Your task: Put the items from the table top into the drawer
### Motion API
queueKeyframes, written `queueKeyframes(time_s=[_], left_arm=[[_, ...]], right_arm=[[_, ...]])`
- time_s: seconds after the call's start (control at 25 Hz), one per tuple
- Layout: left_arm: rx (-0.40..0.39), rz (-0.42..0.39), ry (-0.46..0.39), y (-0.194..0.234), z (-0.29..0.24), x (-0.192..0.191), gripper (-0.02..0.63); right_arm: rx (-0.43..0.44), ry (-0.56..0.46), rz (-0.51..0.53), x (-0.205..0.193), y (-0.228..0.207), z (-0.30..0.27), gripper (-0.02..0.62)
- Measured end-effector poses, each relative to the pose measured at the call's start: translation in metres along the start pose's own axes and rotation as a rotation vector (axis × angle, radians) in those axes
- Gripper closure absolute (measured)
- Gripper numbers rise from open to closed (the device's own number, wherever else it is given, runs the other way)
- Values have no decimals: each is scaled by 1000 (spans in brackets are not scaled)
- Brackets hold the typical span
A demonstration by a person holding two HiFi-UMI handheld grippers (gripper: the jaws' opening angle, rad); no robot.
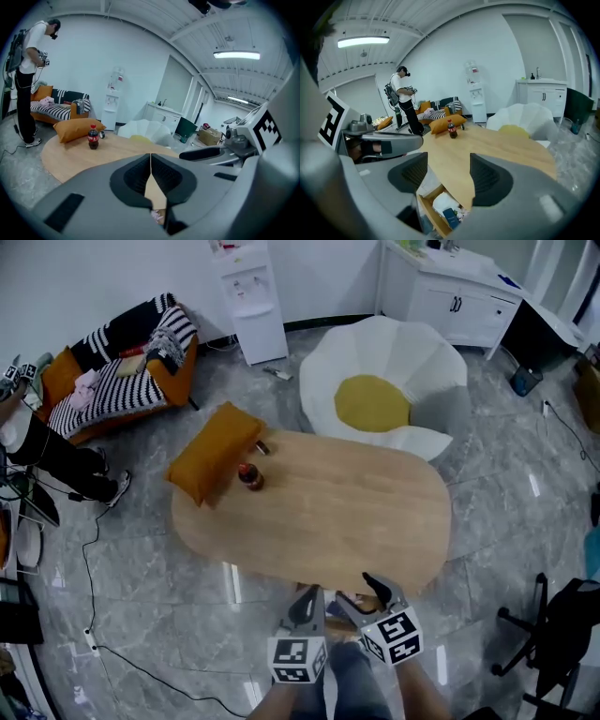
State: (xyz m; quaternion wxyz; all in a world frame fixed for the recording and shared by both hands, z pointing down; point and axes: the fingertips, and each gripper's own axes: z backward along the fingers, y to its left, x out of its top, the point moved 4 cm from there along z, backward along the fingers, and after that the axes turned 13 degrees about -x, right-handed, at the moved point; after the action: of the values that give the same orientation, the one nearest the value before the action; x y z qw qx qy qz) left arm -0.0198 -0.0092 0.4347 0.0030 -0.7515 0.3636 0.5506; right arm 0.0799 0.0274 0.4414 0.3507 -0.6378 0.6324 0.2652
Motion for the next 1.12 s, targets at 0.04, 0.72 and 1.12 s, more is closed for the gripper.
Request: queueKeyframes(time_s=[0.04,0.72,1.12], left_arm=[[-3,-4,-7,-1,3,7,594],[-95,-36,-104,-22,26,84,594],[-134,-65,-127,-16,42,112,594]], right_arm=[[-1,-3,9,8,1,3,319],[-97,-137,4,89,35,32,475],[-160,-200,28,117,60,37,572]])
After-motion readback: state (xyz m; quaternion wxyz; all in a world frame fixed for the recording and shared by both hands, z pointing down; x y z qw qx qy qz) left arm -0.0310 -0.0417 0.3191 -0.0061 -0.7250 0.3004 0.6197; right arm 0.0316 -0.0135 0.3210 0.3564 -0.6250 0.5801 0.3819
